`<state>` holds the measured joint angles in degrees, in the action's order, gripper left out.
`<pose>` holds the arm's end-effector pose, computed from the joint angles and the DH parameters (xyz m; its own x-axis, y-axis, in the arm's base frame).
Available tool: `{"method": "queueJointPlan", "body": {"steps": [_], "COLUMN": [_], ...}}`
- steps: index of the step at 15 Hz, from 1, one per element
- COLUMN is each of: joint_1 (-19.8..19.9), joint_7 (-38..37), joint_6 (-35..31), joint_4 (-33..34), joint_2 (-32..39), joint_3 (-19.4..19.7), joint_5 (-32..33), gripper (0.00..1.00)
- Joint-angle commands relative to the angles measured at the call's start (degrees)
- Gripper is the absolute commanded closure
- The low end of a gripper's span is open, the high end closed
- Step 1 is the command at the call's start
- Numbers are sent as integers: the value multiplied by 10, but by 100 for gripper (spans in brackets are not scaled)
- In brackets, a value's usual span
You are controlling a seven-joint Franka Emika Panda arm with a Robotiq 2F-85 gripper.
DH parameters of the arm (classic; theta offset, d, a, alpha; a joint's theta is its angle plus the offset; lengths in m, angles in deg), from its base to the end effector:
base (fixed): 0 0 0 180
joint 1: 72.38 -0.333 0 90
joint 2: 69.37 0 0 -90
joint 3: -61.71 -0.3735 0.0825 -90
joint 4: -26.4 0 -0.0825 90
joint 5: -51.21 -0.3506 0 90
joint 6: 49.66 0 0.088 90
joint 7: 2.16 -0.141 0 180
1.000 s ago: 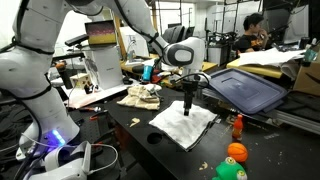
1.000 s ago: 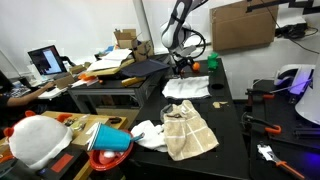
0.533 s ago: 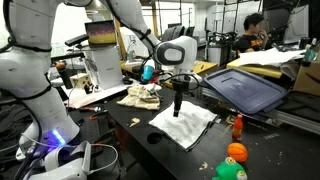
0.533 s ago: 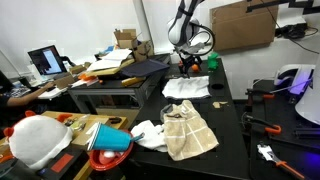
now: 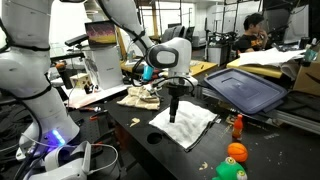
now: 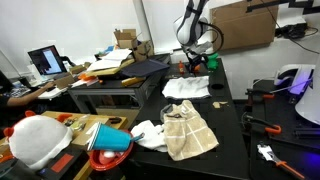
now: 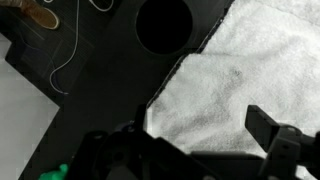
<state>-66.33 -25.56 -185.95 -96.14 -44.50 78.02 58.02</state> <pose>0.5095 -0.2108 0.2406 0.7589 -0.6433 -0.1014 -0.6083 -0.7558 0.2424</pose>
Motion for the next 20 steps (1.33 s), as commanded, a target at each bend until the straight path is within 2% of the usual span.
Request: {"method": "queueJointPlan", "body": {"steps": [1, 8, 10, 11, 12, 20], "joint_1": [-21, -46, -42, -34, -36, -38], "joint_7": [-49, -131, -130, -98, -113, -116], "joint_6": [-39, -116, -128, -118, -112, -128], "joint_4": [-44, -73, -78, -86, -58, -67], "joint_2": [-35, -31, -30, -45, -13, -10], "joint_3": [32, 81, 78, 63, 71, 71], "joint_5": [55, 155, 152, 136, 140, 143], "gripper": [0, 0, 0, 0, 0, 0]}}
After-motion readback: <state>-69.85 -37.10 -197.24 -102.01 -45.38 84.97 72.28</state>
